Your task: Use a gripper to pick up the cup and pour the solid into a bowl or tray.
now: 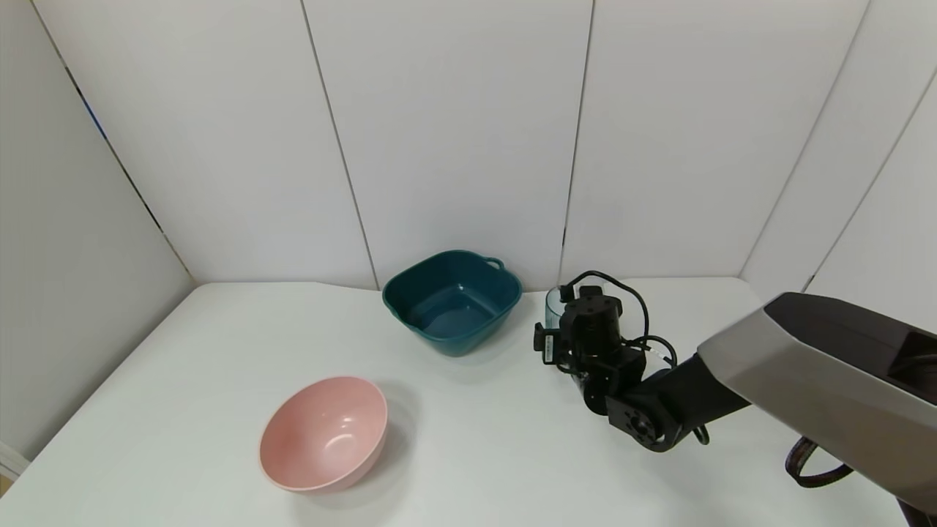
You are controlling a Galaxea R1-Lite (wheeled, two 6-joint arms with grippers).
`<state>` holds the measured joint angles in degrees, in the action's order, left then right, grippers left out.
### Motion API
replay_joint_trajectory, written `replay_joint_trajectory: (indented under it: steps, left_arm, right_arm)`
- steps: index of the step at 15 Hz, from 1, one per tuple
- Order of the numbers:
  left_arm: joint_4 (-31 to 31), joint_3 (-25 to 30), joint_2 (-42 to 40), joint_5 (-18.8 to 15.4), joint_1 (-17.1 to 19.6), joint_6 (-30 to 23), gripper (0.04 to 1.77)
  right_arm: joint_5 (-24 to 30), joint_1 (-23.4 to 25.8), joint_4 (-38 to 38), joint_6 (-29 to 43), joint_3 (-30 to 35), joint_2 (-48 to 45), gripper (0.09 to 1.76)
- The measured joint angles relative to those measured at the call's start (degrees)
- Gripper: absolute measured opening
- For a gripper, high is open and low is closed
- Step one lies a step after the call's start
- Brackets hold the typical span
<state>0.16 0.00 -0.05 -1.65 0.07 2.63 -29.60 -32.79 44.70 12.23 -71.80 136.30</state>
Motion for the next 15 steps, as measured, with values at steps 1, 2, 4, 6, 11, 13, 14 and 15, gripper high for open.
replay_joint_trajectory:
  steps: [1,2,4,6,11,13,14,15]
  left_arm:
    - [0.0,0.0,0.0,0.0,0.0,0.0,1.72]
    - [0.02,0.0,0.02,0.02,0.0,0.0,1.72]
    - [0.02,0.0,0.0,0.02,0.0,0.0,1.72]
    - [0.02,0.0,0.02,0.02,0.0,0.0,1.72]
    - [0.02,0.0,0.0,-0.02,0.0,0.0,1.72]
    - [0.02,0.0,0.02,0.0,0.0,0.0,1.72]
    - [0.02,0.0,0.0,0.0,-0.02,-0.02,1.72]
    - [0.0,0.0,0.02,0.0,-0.02,0.0,1.72]
  right_arm:
    - [0.02,0.11,0.13,-0.07,-0.24,0.27,1.71]
    - [0.05,0.27,0.61,-0.1,-0.49,0.55,1.71]
    - [0.13,0.46,1.44,-0.4,-0.72,1.16,1.71]
    - [0.17,0.74,1.63,-0.44,-1.05,1.71,1.71]
    - [0.37,0.93,2.29,-0.41,-1.95,2.73,1.71]
    - [0.46,0.9,2.32,-0.41,-2.28,2.97,1.71]
    - [0.5,0.9,2.34,-0.44,-2.5,3.08,1.71]
    - [0.5,0.93,2.36,-0.44,-2.62,3.15,1.64]
